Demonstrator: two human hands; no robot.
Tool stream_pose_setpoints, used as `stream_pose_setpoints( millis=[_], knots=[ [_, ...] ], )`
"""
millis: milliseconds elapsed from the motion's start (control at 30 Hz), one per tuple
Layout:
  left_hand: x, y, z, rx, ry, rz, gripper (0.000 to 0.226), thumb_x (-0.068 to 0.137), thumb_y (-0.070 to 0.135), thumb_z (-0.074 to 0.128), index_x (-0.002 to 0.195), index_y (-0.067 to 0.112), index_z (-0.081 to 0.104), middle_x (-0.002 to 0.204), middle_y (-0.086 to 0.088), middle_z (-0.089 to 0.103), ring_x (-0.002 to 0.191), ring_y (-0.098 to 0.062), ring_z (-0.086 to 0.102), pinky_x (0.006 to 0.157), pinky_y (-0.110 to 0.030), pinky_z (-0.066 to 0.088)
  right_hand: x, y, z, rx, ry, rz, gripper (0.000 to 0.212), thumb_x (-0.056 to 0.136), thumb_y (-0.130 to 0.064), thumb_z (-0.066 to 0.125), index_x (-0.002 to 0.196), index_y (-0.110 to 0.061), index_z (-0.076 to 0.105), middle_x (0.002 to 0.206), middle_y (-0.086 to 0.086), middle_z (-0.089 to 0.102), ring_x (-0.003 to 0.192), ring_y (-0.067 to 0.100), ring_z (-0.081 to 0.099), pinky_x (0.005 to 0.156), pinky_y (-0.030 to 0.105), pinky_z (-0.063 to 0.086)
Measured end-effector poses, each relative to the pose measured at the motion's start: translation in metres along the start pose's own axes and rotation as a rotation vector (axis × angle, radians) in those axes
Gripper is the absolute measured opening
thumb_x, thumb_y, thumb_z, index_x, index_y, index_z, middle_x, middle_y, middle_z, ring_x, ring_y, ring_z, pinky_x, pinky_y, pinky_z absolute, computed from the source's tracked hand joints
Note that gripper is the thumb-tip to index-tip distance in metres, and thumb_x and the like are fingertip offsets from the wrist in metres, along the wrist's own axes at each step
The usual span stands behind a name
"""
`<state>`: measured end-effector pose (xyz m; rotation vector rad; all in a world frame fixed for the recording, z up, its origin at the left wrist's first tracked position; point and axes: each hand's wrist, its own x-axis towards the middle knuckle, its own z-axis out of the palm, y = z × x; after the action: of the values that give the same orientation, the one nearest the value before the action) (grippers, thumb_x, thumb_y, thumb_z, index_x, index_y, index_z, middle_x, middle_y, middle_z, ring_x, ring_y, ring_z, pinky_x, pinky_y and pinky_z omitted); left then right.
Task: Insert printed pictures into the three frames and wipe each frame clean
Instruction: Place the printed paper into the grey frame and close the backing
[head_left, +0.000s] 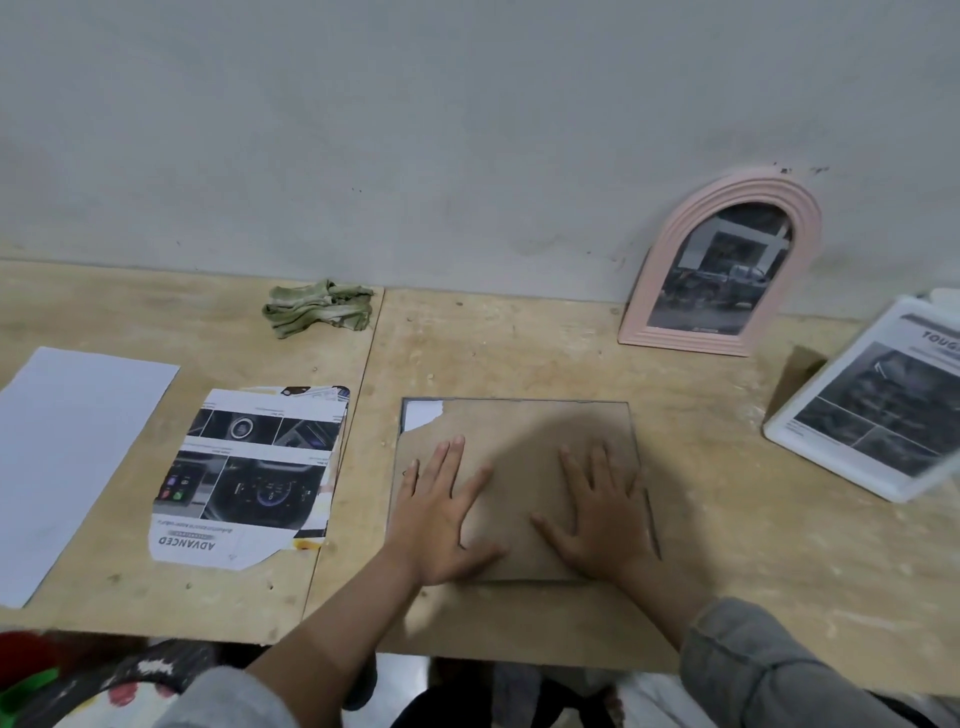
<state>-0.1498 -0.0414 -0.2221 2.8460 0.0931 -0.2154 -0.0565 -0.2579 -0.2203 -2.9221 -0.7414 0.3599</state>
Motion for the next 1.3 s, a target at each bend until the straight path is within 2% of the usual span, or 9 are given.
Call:
stream_pose_setpoints(
  millis=[133,333,533,667,900,1033,1100,1167,1300],
  knots=[
    [0.002,0.005,-0.004,0.01,-0.037,-0.05,0.11,0.058,0.092,0.038,0.149,0.041,0.006,0.157,-0.002,-0.023,0.143,-0.019,-0.024,0.114,-0.047,-0.009,0.001,-0.001,0.004,-0.013,0.022,0.046,0.1,0.073,-0.08,0.031,0.15,-0.017,0.022,0.152,0.024,0.021,0.144,0.037,0.011,0.109,0.061,0.013],
    [0.002,0.006,-0.005,0.007,0.005,-0.03,0.111,0.056,0.097,0.027,0.15,0.038,0.014,0.159,-0.005,-0.016,0.145,-0.022,-0.018,0.114,-0.052,-0.001,0.002,0.0,0.001,0.017,0.085,0.0,0.1,0.073,-0.079,0.032,0.149,-0.015,0.022,0.153,0.025,0.019,0.144,0.038,0.01,0.114,0.045,0.006],
    [-0.002,0.01,-0.009,-0.043,0.028,-0.082,0.097,0.069,0.086,0.035,0.145,0.027,0.036,0.159,-0.01,0.013,0.147,-0.029,0.012,0.111,-0.054,0.021,-0.004,0.0,-0.002,0.117,0.132,0.062,0.08,0.079,-0.068,0.039,0.129,-0.008,0.053,0.139,0.027,0.043,0.128,0.041,0.042,0.105,0.052,0.035],
    [-0.015,0.011,-0.006,-0.166,0.255,-0.275,0.076,0.077,0.064,0.049,0.125,0.005,0.054,0.143,-0.028,0.039,0.133,-0.041,0.039,0.099,-0.049,0.042,-0.016,0.001,0.002,0.125,0.21,0.229,0.071,0.077,-0.059,0.041,0.118,-0.004,0.057,0.131,0.032,0.046,0.12,0.044,0.047,0.095,0.052,0.041],
    [-0.02,0.016,-0.021,-0.62,0.373,-0.682,0.055,0.079,0.026,0.067,0.127,0.003,0.05,0.121,-0.016,0.054,0.116,-0.036,0.047,0.097,-0.041,0.038,-0.02,0.0,-0.013,0.32,0.196,0.559,0.064,0.079,-0.045,0.062,0.128,-0.008,0.045,0.119,0.021,0.05,0.107,0.037,0.045,0.09,0.04,0.035],
    [-0.015,0.01,-0.049,-0.813,0.422,-0.652,0.018,0.079,0.006,0.066,0.089,0.016,0.055,0.08,0.0,0.059,0.073,-0.014,0.055,0.073,-0.028,0.04,-0.004,0.003,-0.036,0.527,0.234,0.744,0.067,0.079,-0.046,0.06,0.134,-0.014,0.039,0.125,0.02,0.045,0.113,0.04,0.04,0.091,0.044,0.038],
    [-0.012,0.005,-0.065,-1.048,0.4,-0.629,0.025,0.08,-0.003,0.064,0.092,0.019,0.06,0.087,-0.007,0.068,0.071,-0.011,0.057,0.073,-0.029,0.045,0.005,0.004,-0.048,0.579,0.267,0.776,0.067,0.081,-0.047,0.06,0.135,-0.013,0.039,0.129,0.02,0.043,0.117,0.041,0.037,0.094,0.047,0.037],
    [-0.012,-0.002,-0.08,-1.379,0.368,-0.61,0.044,0.08,-0.012,0.06,0.115,0.016,0.059,0.102,-0.016,0.069,0.08,-0.022,0.063,0.079,-0.036,0.052,0.017,0.004,-0.061,0.617,0.285,0.798,0.066,0.081,-0.048,0.061,0.134,-0.014,0.041,0.131,0.019,0.043,0.12,0.04,0.036,0.097,0.047,0.036],
    [-0.018,0.005,-0.118,-1.728,0.329,-0.403,0.071,0.072,-0.014,0.061,0.128,0.026,0.047,0.096,-0.008,0.074,0.079,-0.022,0.07,0.069,-0.035,0.057,0.035,0.0,-0.081,0.794,0.286,0.776,0.061,0.079,-0.049,0.06,0.129,-0.018,0.045,0.13,0.016,0.046,0.121,0.039,0.039,0.102,0.042,0.036]
  ],
)
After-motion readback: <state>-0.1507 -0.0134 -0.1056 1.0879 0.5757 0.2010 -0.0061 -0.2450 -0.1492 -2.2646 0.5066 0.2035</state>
